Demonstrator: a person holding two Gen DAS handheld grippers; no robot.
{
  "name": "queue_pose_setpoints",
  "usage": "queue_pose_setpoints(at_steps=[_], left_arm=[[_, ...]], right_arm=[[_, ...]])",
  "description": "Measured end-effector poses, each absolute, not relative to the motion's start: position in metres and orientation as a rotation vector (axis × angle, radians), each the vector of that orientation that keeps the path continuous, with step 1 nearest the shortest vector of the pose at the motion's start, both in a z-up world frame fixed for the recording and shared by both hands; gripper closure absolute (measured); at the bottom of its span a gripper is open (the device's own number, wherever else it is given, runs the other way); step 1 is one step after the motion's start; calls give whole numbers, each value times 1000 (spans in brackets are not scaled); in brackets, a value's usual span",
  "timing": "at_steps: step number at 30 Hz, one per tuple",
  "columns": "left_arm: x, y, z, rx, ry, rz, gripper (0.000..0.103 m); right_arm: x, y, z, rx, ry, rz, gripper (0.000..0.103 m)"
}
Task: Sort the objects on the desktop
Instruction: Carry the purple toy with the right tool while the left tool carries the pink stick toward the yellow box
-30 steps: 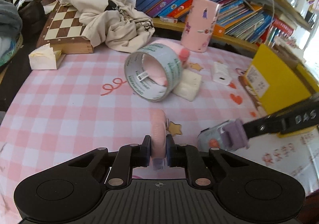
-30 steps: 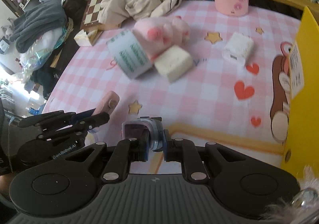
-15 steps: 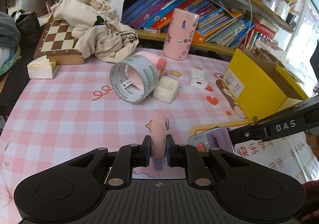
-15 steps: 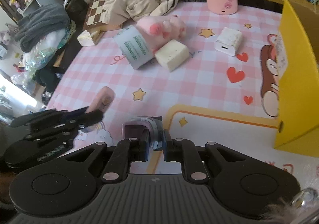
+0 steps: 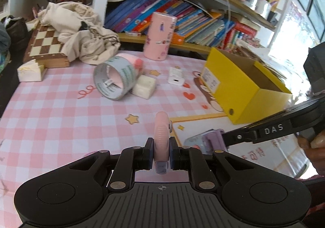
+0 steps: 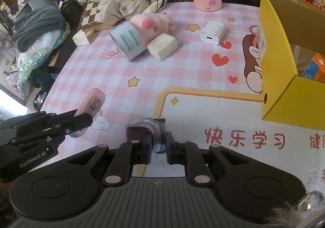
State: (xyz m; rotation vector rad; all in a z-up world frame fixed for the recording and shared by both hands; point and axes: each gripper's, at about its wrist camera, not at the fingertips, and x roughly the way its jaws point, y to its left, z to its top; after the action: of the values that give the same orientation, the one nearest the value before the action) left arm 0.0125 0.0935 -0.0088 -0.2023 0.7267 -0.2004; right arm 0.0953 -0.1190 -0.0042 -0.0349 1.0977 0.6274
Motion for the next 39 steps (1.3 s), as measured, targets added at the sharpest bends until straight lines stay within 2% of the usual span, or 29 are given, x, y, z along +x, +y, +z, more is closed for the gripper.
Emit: queue_pose_setpoints(at_steps=[20,39], left_arm=[[17,55,-8,-177,736,-413,90],[40,-25,-3,-125,750,-597,90]], right_arm=[[61,-188,4,56,1083,389,91],[53,-272,5,92,1082,226,91]])
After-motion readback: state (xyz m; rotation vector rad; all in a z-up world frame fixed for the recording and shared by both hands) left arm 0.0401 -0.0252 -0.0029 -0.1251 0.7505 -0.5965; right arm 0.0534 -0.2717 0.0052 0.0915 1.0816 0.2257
